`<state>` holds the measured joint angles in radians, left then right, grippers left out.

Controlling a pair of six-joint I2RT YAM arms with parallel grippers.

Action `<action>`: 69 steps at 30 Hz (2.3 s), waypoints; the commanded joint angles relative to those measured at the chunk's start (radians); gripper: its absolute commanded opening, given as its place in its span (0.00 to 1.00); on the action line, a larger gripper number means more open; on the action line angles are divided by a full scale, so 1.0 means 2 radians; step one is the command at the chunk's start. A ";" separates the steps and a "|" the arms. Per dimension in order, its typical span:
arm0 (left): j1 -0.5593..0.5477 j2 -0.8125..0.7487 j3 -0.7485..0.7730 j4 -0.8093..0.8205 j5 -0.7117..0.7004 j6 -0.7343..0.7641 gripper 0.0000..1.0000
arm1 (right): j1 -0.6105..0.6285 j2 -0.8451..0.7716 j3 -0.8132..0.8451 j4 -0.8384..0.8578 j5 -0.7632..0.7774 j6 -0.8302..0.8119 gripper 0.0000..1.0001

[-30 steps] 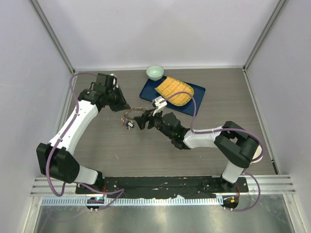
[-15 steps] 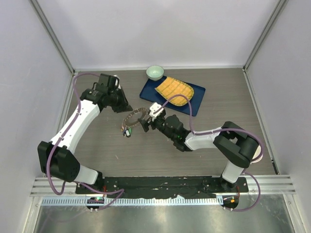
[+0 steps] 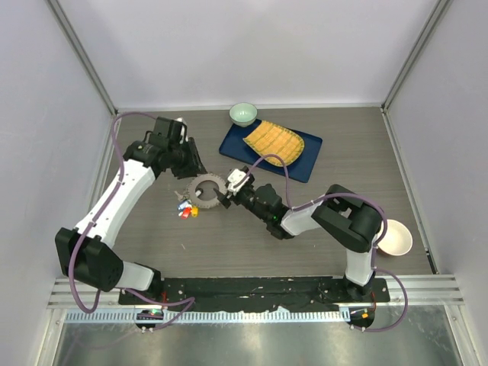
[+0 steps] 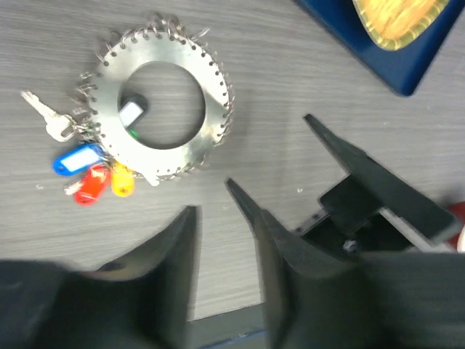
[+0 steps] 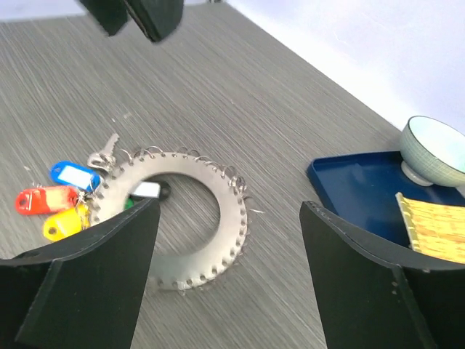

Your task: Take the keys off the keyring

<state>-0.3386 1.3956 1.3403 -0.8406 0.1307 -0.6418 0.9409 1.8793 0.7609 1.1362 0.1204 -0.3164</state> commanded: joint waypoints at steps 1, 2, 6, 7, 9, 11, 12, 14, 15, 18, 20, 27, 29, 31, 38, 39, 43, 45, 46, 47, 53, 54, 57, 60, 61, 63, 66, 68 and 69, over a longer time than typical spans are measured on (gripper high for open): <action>-0.001 -0.005 -0.001 -0.016 -0.061 0.059 0.54 | 0.002 -0.008 -0.015 0.091 -0.005 0.067 0.83; -0.001 -0.005 -0.009 -0.017 -0.061 0.066 0.60 | 0.002 -0.001 -0.018 0.102 0.003 0.076 0.83; -0.001 0.008 -0.033 -0.008 -0.129 0.104 0.64 | 0.002 0.020 -0.050 0.159 0.066 0.137 0.82; -0.002 0.011 -0.038 -0.002 -0.128 0.143 0.66 | 0.002 0.007 -0.059 0.162 0.079 0.156 0.81; -0.016 0.012 -0.060 0.026 -0.146 0.183 0.67 | 0.001 -0.017 -0.095 0.157 0.095 0.231 0.76; -0.038 0.010 -0.084 0.066 -0.170 0.243 0.69 | 0.002 -0.060 -0.122 0.151 0.111 0.285 0.73; -0.062 0.013 -0.086 0.075 -0.173 0.263 0.70 | 0.002 -0.077 -0.148 0.135 0.113 0.327 0.72; -0.100 0.044 -0.074 0.078 -0.190 0.318 0.73 | 0.002 -0.136 -0.170 0.109 0.116 0.357 0.72; -0.111 0.061 -0.066 0.074 -0.190 0.338 0.72 | 0.002 -0.161 -0.186 0.070 0.116 0.381 0.71; -0.149 0.125 -0.034 0.070 -0.192 0.393 0.70 | 0.002 -0.258 -0.202 -0.040 0.137 0.401 0.71; -0.170 0.164 -0.014 0.073 -0.193 0.421 0.71 | 0.003 -0.332 -0.207 -0.097 0.161 0.412 0.72; -0.184 0.229 0.006 0.081 -0.180 0.484 0.75 | 0.003 -0.515 -0.242 -0.272 0.255 0.386 0.72; -0.184 0.232 -0.001 0.088 -0.172 0.490 0.75 | 0.003 -0.567 -0.244 -0.298 0.274 0.372 0.72; -0.184 0.239 -0.010 0.089 -0.154 0.499 0.75 | 0.003 -0.605 -0.245 -0.327 0.289 0.366 0.72; -0.183 0.256 -0.032 0.109 -0.167 0.486 0.75 | 0.003 -0.649 -0.236 -0.379 0.300 0.366 0.72; -0.182 0.256 -0.033 0.108 -0.167 0.485 0.75 | 0.003 -0.650 -0.233 -0.385 0.305 0.367 0.72; -0.170 0.254 -0.037 0.105 -0.166 0.477 0.74 | 0.003 -0.657 -0.225 -0.401 0.316 0.369 0.72; -0.161 0.253 -0.039 0.104 -0.159 0.476 0.73 | 0.003 -0.659 -0.223 -0.407 0.316 0.374 0.72; -0.160 0.252 -0.042 0.104 -0.154 0.474 0.73 | 0.003 -0.660 -0.223 -0.408 0.316 0.378 0.72; -0.157 0.252 -0.040 0.099 -0.147 0.474 0.73 | 0.003 -0.660 -0.223 -0.411 0.316 0.381 0.71; -0.138 0.252 -0.024 0.048 -0.129 0.448 0.71 | 0.003 -0.664 -0.216 -0.431 0.315 0.389 0.70; -0.132 0.255 -0.023 0.041 -0.121 0.444 0.70 | 0.003 -0.664 -0.214 -0.433 0.315 0.388 0.71; -0.115 0.253 -0.033 0.044 -0.108 0.438 0.67 | 0.003 -0.671 -0.206 -0.445 0.313 0.360 0.71; -0.111 0.249 -0.059 0.056 -0.111 0.448 0.68 | 0.003 -0.687 -0.187 -0.475 0.330 0.334 0.71; -0.111 0.244 -0.064 0.057 -0.109 0.448 0.68 | 0.003 -0.691 -0.183 -0.481 0.336 0.327 0.71; -0.111 0.242 -0.065 0.056 -0.103 0.449 0.67 | 0.003 -0.710 -0.177 -0.491 0.344 0.316 0.71; -0.111 0.246 -0.067 0.049 -0.111 0.446 0.68 | 0.003 -0.736 -0.181 -0.495 0.349 0.314 0.71; -0.111 0.254 -0.067 0.043 -0.125 0.439 0.67 | 0.003 -0.746 -0.186 -0.495 0.347 0.314 0.71; -0.111 0.255 -0.067 0.035 -0.122 0.434 0.67 | 0.002 -0.754 -0.188 -0.496 0.346 0.312 0.71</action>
<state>-0.5766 1.8797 1.2514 -0.6548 -0.0345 0.2333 0.9417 0.4088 0.3641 0.1516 0.7769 0.3386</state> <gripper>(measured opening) 0.678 0.712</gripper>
